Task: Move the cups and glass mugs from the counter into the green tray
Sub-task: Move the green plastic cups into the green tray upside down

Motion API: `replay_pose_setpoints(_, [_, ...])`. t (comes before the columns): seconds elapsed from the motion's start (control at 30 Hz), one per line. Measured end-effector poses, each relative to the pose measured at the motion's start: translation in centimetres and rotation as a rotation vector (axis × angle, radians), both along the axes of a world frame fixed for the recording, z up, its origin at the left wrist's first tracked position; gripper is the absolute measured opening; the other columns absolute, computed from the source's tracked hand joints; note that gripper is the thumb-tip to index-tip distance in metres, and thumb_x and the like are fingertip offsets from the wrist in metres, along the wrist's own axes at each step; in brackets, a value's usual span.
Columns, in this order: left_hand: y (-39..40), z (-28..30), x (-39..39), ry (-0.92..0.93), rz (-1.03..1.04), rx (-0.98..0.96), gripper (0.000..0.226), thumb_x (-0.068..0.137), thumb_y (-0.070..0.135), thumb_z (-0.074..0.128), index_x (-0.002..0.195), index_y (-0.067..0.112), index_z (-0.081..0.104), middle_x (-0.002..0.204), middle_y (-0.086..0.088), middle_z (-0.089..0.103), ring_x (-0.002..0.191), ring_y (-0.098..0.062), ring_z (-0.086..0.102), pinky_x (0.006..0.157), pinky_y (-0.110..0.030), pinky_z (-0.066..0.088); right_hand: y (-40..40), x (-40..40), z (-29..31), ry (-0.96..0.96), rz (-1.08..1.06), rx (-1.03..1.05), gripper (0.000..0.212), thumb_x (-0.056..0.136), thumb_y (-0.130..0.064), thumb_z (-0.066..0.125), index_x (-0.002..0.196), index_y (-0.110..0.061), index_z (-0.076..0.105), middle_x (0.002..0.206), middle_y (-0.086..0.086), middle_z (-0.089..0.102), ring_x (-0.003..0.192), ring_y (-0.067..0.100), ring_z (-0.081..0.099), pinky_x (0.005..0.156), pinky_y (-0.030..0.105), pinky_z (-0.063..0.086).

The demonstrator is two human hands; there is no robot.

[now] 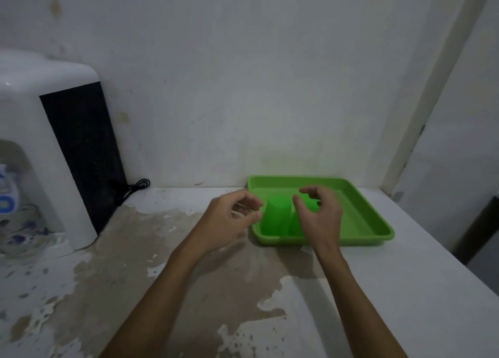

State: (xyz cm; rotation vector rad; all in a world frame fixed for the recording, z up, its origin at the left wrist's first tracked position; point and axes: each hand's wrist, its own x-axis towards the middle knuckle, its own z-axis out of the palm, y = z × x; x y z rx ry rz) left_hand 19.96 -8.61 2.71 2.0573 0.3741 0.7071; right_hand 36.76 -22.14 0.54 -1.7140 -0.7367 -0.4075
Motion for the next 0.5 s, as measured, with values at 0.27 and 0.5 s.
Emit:
replay_pose_setpoints(0.27, [1.7, 2.1, -9.3, 0.034, 0.119, 0.101, 0.011, 0.089, 0.023, 0.077, 0.093, 0.033, 0.073, 0.094, 0.014, 0.077, 0.090, -0.002, 0.072, 0.090, -0.039, 0.058, 5.7, -8.0, 2.2, 0.147, 0.363, 0.078, 0.013, 0.083, -0.002, 0.074, 0.072, -0.008, 0.070, 0.060, -0.005, 0.061, 0.055, 0.001, 0.054, 0.055, 0.012, 0.041])
replay_pose_setpoints(0.5, [3.6, 2.4, -20.0, 0.035, 0.405, 0.180, 0.010, 0.090, 0.026, 0.075, 0.091, 0.036, 0.073, 0.091, 0.020, 0.075, 0.089, -0.003, 0.071, 0.086, -0.035, 0.058, 13.3, -18.4, 0.6, 0.230, 0.711, 0.019, 0.011, 0.081, -0.006, 0.070, 0.072, -0.013, 0.071, 0.065, 0.009, 0.070, 0.063, 0.028, 0.064, 0.057, 0.029, 0.049])
